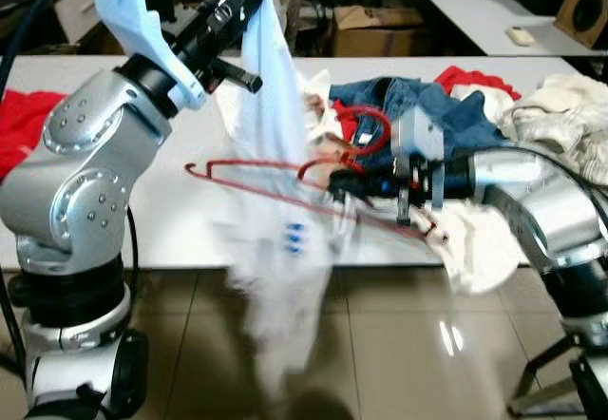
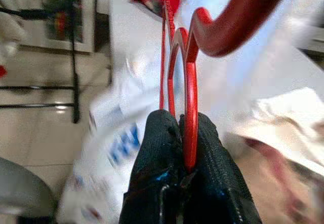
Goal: Hang hanger
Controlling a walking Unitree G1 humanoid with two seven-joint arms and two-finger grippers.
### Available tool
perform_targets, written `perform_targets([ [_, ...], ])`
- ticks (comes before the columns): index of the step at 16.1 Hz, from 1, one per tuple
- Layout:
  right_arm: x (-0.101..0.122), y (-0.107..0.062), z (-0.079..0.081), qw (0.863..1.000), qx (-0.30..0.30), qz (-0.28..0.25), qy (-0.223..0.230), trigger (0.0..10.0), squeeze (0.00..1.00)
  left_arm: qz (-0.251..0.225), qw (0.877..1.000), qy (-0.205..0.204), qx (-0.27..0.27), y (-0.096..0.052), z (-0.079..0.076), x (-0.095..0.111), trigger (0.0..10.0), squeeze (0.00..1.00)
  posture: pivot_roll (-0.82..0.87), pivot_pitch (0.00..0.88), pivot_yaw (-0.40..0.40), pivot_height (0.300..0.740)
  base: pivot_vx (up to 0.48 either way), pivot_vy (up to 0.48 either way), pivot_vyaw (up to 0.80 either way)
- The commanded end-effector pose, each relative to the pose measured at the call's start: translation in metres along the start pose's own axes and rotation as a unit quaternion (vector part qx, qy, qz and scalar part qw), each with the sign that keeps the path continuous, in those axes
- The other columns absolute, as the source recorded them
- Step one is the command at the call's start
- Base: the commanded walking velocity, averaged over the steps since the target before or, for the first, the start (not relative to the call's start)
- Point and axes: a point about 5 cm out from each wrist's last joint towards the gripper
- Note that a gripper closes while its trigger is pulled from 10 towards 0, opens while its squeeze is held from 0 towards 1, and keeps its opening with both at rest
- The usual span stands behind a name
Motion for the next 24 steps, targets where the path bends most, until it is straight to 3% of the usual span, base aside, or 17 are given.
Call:
perform_targets([
  [1, 0.000, -0.006, -0.012, 1.000, -0.030, 0.008, -0.006, 10.0, 0.00, -0.016, 1.000, 0.001, -0.018, 0.005, -0.007, 0.009, 10.0, 0.00, -0.06, 0.000, 0.026, 0.740, 0.337, 0.000, 0.00],
  [5, 0.014, -0.009, -0.036, 0.996, -0.055, 0.040, -0.051, 10.0, 0.00, -0.029, 1.000, -0.010, -0.001, 0.003, -0.002, 0.014, 10.0, 0.00, -0.06, 0.000, 0.013, 0.740, 0.336, 0.000, 0.00],
  [6, 0.037, -0.015, -0.060, 0.984, -0.145, 0.025, -0.095, 10.0, 0.00, -0.042, 0.999, -0.014, 0.004, 0.003, 0.000, 0.018, 10.0, 0.00, -0.07, 0.000, 0.009, 0.740, 0.330, 0.000, 0.00],
  [7, 0.067, -0.022, -0.076, 0.964, -0.232, -0.030, -0.123, 10.0, 0.00, -0.052, 0.998, -0.017, 0.007, 0.004, 0.002, 0.022, 10.0, 0.00, -0.07, 0.000, 0.004, 0.740, 0.334, 0.000, 0.00],
  [8, 0.110, -0.039, -0.085, 0.925, -0.322, -0.135, -0.148, 10.0, 0.00, -0.059, 0.998, -0.011, 0.012, 0.006, 0.004, 0.026, 10.0, 0.00, -0.06, 0.000, -0.003, 0.740, 0.330, 0.000, 0.00],
  [10, 0.182, -0.087, -0.076, 0.827, -0.411, -0.312, -0.223, 10.0, 0.00, -0.076, 0.997, -0.008, 0.022, 0.005, 0.007, 0.035, 10.0, 0.00, -0.06, 0.000, -0.006, 0.740, 0.328, 0.000, 0.00],
  [11, 0.197, -0.096, -0.068, 0.805, -0.415, -0.333, -0.263, 10.0, 0.00, -0.084, 0.996, -0.011, 0.026, 0.004, 0.008, 0.038, 10.0, 0.00, -0.05, 0.000, -0.013, 0.740, 0.330, 0.000, 0.00],
  [12, 0.201, -0.097, -0.064, 0.798, -0.412, -0.321, -0.299, 10.0, 0.00, -0.089, 0.995, -0.013, 0.030, 0.003, 0.009, 0.040, 10.0, 0.00, -0.05, 0.000, -0.013, 0.740, 0.330, 0.000, 0.00],
  [14, 0.182, -0.082, -0.072, 0.839, -0.375, -0.282, -0.275, 10.0, 0.00, -0.086, 0.996, -0.014, 0.032, 0.002, 0.009, 0.039, 10.0, 0.00, -0.06, 0.000, -0.008, 0.740, 0.328, 0.000, 0.00],
  [15, 0.151, -0.064, -0.079, 0.880, -0.334, -0.226, -0.251, 10.0, 0.00, -0.078, 0.996, -0.014, 0.032, 0.001, 0.009, 0.037, 10.0, 0.00, -0.06, 0.000, -0.004, 0.740, 0.330, 0.000, 0.00],
  [17, 0.092, -0.039, -0.083, 0.924, -0.273, -0.142, -0.224, 10.0, 0.00, -0.060, 0.998, -0.021, 0.030, -0.001, 0.004, 0.026, 10.0, 0.00, -0.05, 0.000, 0.001, 0.740, 0.324, 0.000, 0.00],
  [18, 0.074, -0.034, -0.081, 0.936, -0.253, -0.117, -0.216, 10.0, 0.00, -0.046, 0.998, -0.018, 0.030, -0.001, 0.002, 0.020, 10.0, 0.00, -0.05, 0.000, 0.001, 0.740, 0.322, 0.000, 0.00],
  [19, 0.023, -0.030, -0.067, 0.966, -0.170, -0.050, -0.186, 10.0, 0.00, 0.025, 0.999, 0.000, 0.021, -0.004, -0.007, -0.008, 10.0, 0.00, -0.05, 0.000, 0.007, 0.740, 0.240, 0.000, 0.00],
  [20, 0.000, -0.033, -0.055, 0.978, -0.123, -0.017, -0.166, 10.0, 0.00, 0.071, 0.997, 0.006, 0.019, -0.009, -0.012, -0.027, 10.0, 0.00, -0.06, 0.000, 0.018, 0.740, 0.000, 0.000, 0.00],
  [22, -0.015, -0.043, -0.036, 0.988, -0.073, 0.007, -0.135, 10.0, 0.00, 0.140, 0.990, 0.028, 0.015, -0.018, -0.017, -0.053, 10.0, 0.00, -0.06, 0.000, 0.024, 0.740, 0.000, 0.000, 0.00],
  [23, -0.020, -0.061, -0.018, 0.992, -0.041, 0.035, -0.111, 10.0, 0.00, 0.235, 0.968, 0.082, 0.039, -0.032, -0.011, -0.087, 10.0, 0.00, -0.07, 0.000, 0.040, 0.740, 0.000, 0.000, 0.00],
  [24, -0.022, -0.066, -0.013, 0.992, -0.034, 0.049, -0.114, 10.0, 0.00, 0.263, 0.959, 0.101, 0.044, -0.037, -0.008, -0.098, 10.0, 0.00, -0.07, 0.000, 0.047, 0.740, 0.000, 0.000, 0.00],
])
Point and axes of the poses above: a point about 5 cm out from each wrist's last joint towards the gripper, its own y axis pointing out of the wrist towards the gripper, its own x axis along the axis of the wrist's last joint, z = x × y, and after that the axes turned 15 degrees about y, right-handed
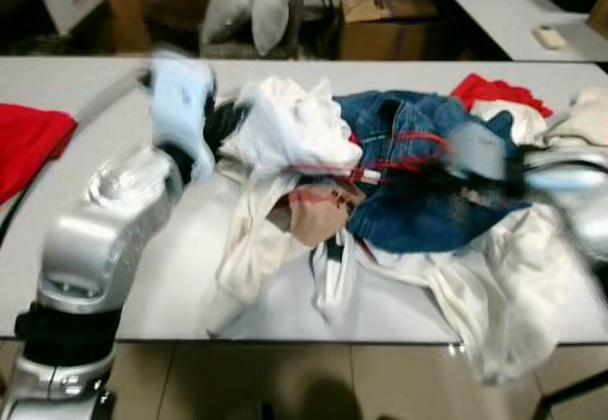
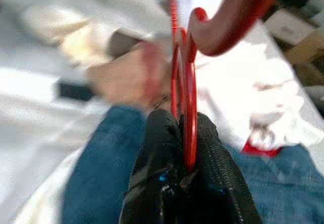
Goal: Hang hanger
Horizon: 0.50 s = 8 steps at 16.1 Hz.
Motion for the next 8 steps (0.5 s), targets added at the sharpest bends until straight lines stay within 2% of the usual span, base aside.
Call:
perform_targets([
  [1, 0.005, -0.008, 0.006, 1.000, 0.019, 0.008, -0.008, 10.0, 0.00, 0.042, 0.998, 0.042, 0.010, 0.001, 0.001, -0.018, 10.0, 0.00, -0.08, 0.000, 0.050, 0.740, 0.000, 0.000, 0.00],
  [2, 0.010, -0.018, 0.010, 1.000, 0.023, 0.011, -0.006, 10.0, 0.00, 0.081, 0.994, 0.073, 0.008, 0.001, 0.001, -0.037, 10.0, 0.00, -0.08, 0.000, 0.064, 0.740, 0.000, 0.000, 0.00],
  [3, 0.019, -0.026, 0.014, 1.000, 0.024, 0.010, -0.002, 10.0, 0.00, 0.105, 0.992, 0.072, 0.000, 0.001, 0.000, -0.052, 10.0, 0.00, -0.08, 0.000, 0.068, 0.740, 0.000, 0.000, 0.00],
  [4, 0.024, -0.030, 0.016, 1.000, 0.023, 0.011, -0.002, 10.0, 0.00, 0.117, 0.990, 0.078, -0.002, 0.001, 0.000, -0.061, 10.0, 0.35, -0.09, 0.000, 0.072, 0.740, 0.000, 0.000, 0.00],
  [5, 0.029, -0.037, 0.018, 1.000, 0.023, 0.016, -0.004, 10.0, 0.00, 0.127, 0.989, 0.071, -0.008, 0.001, 0.000, -0.071, 10.0, 1.00, -0.09, 0.000, 0.075, 0.740, 0.000, 0.000, 0.00],
  [7, 0.048, -0.058, 0.020, 0.999, 0.030, 0.023, -0.005, 10.0, 0.00, 0.143, 0.987, 0.062, -0.023, -0.001, 0.000, -0.094, 10.0, 1.00, -0.09, 0.000, 0.081, 0.740, 0.000, 0.000, 0.00],
  [8, 0.054, -0.065, 0.021, 0.999, 0.038, 0.027, -0.003, 10.0, 0.00, 0.146, 0.987, 0.063, -0.022, -0.001, 0.001, -0.099, 10.0, 1.00, -0.10, 0.000, 0.082, 0.740, 0.000, 0.000, 0.00],
])
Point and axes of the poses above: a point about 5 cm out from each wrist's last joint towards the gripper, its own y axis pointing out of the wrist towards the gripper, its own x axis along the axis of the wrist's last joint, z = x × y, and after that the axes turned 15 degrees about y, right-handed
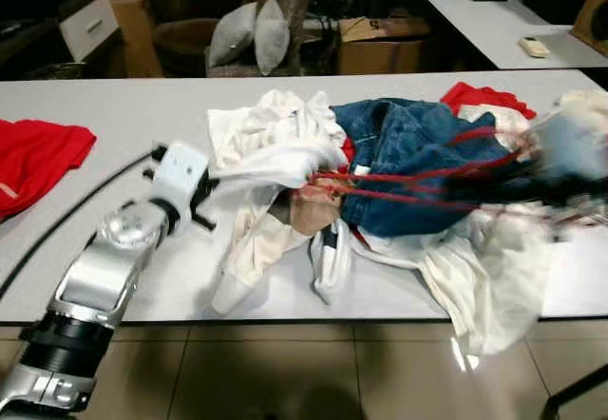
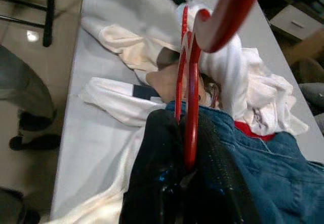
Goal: Hang hanger
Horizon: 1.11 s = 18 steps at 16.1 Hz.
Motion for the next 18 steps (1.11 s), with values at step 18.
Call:
perform_targets([
  [18, -0.054, 0.029, 0.030, 0.985, -0.069, 0.126, 0.091, 10.0, 0.00, -0.179, 0.977, -0.034, -0.114, -0.066, 0.004, 0.044, 10.0, 1.00, -0.07, 0.000, 0.098, 0.740, 0.000, 0.000, 0.00],
])
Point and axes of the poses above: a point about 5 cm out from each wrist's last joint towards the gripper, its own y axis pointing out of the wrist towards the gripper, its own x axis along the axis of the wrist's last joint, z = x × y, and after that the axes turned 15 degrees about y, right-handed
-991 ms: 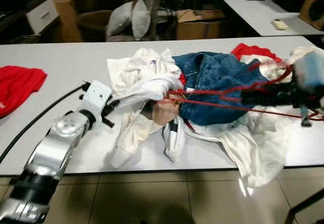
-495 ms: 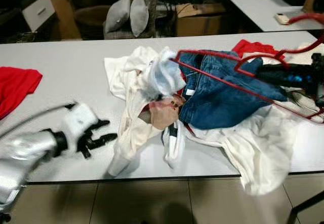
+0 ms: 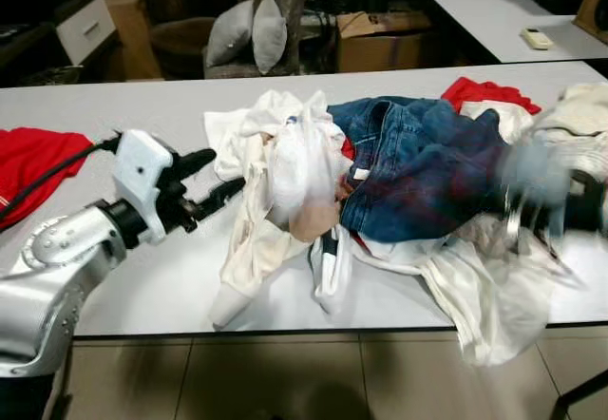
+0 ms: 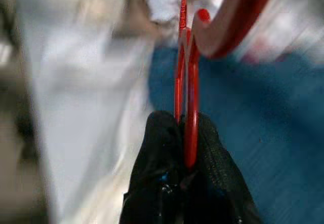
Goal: Hang hanger
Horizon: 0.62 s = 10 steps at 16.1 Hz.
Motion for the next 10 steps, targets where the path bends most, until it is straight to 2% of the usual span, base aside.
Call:
perform_targets([
  [1, 0.007, -0.012, 0.006, 0.999, 0.020, 0.036, -0.036, 10.0, 0.00, 0.012, 1.000, 0.008, -0.013, 0.001, -0.006, 0.000, 10.0, 1.00, -0.07, 0.000, 0.098, 0.740, 0.000, 0.000, 0.00],
  [2, 0.020, -0.038, 0.001, 0.999, 0.006, 0.030, -0.032, 10.0, 0.00, 0.018, 1.000, 0.003, -0.020, 0.000, -0.011, -0.004, 10.0, 1.00, -0.09, 0.000, 0.116, 0.740, 0.000, 0.000, 0.00],
  [5, 0.031, -0.067, -0.004, 0.996, -0.006, 0.057, -0.063, 10.0, 0.00, 0.029, 0.999, 0.009, -0.033, 0.004, -0.017, -0.007, 10.0, 1.00, -0.10, 0.000, 0.114, 0.740, 0.000, 0.000, 0.00],
  [6, 0.036, -0.079, -0.002, 0.995, 0.010, 0.074, -0.072, 10.0, 0.00, 0.035, 0.999, 0.016, -0.031, 0.006, -0.016, -0.009, 10.0, 1.00, -0.10, 0.000, 0.104, 0.740, 0.000, 0.000, 0.00],
  [7, 0.040, -0.096, -0.003, 0.989, 0.023, 0.113, -0.091, 10.0, 0.00, 0.043, 0.998, 0.023, -0.029, 0.004, -0.014, -0.010, 10.0, 0.95, -0.11, 0.000, 0.092, 0.740, 0.000, 0.000, 0.00],
  [8, 0.042, -0.103, -0.004, 0.987, 0.021, 0.122, -0.099, 10.0, 0.00, 0.045, 0.998, 0.023, -0.027, 0.003, -0.014, -0.010, 10.0, 0.75, -0.11, 0.000, 0.092, 0.740, 0.000, 0.000, 0.00],
  [9, 0.057, -0.120, -0.011, 0.991, -0.011, 0.071, -0.110, 10.0, 0.00, 0.051, 0.999, 0.014, -0.011, -0.001, -0.016, -0.017, 10.0, 0.00, -0.12, 0.000, 0.092, 0.740, 0.000, 0.000, 0.00],
  [10, 0.067, -0.125, -0.018, 0.995, -0.048, 0.006, -0.090, 10.0, 0.00, 0.045, 0.999, -0.002, 0.007, -0.001, -0.016, -0.017, 10.0, 0.00, -0.11, 0.000, 0.094, 0.740, 0.000, 0.000, 0.00],
])
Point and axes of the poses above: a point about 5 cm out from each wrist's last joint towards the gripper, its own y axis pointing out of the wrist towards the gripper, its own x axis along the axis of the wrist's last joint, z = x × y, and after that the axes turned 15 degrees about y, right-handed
